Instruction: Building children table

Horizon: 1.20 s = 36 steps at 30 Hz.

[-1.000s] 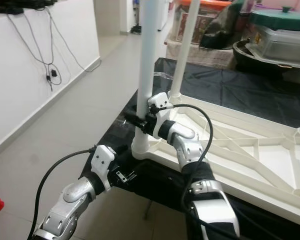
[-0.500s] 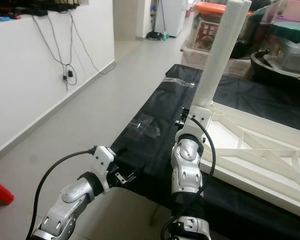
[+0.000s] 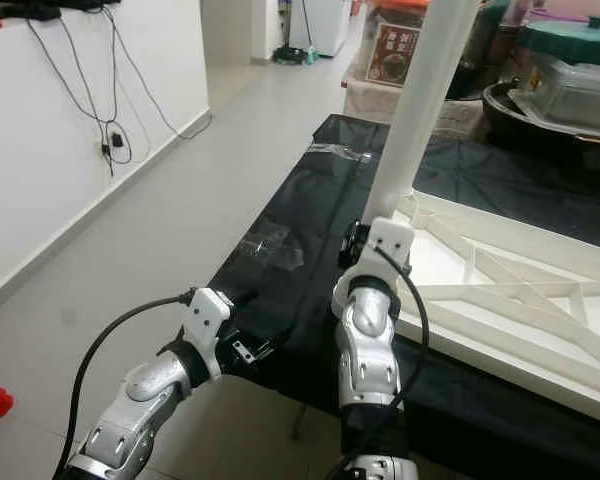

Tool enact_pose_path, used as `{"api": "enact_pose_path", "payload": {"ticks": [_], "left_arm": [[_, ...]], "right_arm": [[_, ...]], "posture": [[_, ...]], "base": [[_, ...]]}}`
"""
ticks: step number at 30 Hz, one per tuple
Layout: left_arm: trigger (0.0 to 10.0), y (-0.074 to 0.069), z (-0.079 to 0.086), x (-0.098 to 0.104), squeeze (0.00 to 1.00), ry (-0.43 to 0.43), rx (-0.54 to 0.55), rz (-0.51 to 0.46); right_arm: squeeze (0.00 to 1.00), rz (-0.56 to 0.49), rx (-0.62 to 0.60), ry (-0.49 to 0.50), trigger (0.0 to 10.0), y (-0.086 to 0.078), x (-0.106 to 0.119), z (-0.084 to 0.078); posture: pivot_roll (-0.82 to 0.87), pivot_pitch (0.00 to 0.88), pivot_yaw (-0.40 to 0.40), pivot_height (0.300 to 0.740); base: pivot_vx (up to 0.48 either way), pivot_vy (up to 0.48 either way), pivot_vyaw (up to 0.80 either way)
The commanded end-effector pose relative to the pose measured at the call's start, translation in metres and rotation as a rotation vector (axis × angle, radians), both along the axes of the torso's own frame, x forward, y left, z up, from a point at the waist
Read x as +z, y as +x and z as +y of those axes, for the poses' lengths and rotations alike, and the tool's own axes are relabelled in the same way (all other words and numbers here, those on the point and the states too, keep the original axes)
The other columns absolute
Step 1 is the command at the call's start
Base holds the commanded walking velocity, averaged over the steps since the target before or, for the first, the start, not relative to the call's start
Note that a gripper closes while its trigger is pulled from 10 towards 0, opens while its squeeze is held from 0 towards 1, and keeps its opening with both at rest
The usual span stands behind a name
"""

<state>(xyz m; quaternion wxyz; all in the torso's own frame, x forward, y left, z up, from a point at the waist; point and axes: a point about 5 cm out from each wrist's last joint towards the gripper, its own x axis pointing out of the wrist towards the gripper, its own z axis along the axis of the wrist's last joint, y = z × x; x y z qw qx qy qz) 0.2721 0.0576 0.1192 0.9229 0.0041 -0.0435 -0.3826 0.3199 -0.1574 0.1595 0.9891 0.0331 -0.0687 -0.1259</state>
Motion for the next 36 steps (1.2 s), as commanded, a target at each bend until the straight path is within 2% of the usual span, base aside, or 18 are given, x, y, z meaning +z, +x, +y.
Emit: {"api": "enact_pose_path", "payload": {"ticks": [1,4,7,12,16,20,28,36], "left_arm": [[10.0,0.001,0.000,-0.003,0.00,0.015,-0.007,0.019],[10.0,0.001,0.000,-0.003,0.00,0.015,-0.008,0.019],[10.0,0.002,-0.001,-0.003,0.00,0.016,-0.011,0.017],[10.0,0.002,-0.001,-0.003,0.00,0.018,-0.013,0.016],[10.0,0.002,-0.001,-0.003,0.00,0.019,-0.015,0.015],[10.0,0.003,0.000,-0.003,0.00,0.020,-0.015,0.016],[10.0,0.003,0.001,-0.003,0.00,0.021,-0.014,0.015],[10.0,0.003,0.001,-0.003,0.00,0.020,-0.012,0.016]], "right_arm": [[0.00,-0.001,0.066,-0.021,10.0,-0.007,-0.005,0.002],[0.00,0.011,0.107,-0.034,10.0,-0.016,-0.011,-0.001],[0.00,0.030,0.186,-0.003,10.0,-0.029,-0.019,-0.003],[0.00,0.032,0.238,0.026,10.0,-0.038,-0.023,-0.002],[0.00,0.039,0.253,0.011,10.0,-0.043,-0.025,-0.004],[0.00,0.077,0.171,0.006,10.0,-0.064,-0.036,-0.020],[0.00,0.081,0.163,0.005,10.0,-0.064,-0.035,-0.019],[0.00,0.073,0.133,0.015,10.0,-0.062,-0.032,-0.027]], "posture": [[0.08,0.000,-0.065,0.740],[0.07,0.000,-0.062,0.740],[0.07,0.000,-0.063,0.740],[0.07,0.000,-0.060,0.740],[0.07,0.000,-0.058,0.740],[0.06,0.000,-0.051,0.740],[0.07,0.000,-0.053,0.740],[0.07,0.000,-0.056,0.740]], "base": [[0.000,0.000,0.00],[0.000,0.000,0.00],[0.000,0.000,0.00],[0.000,0.000,0.00],[0.000,0.000,0.00],[0.000,0.000,-0.78],[0.000,0.000,-0.77],[0.000,0.000,-0.77]]}}
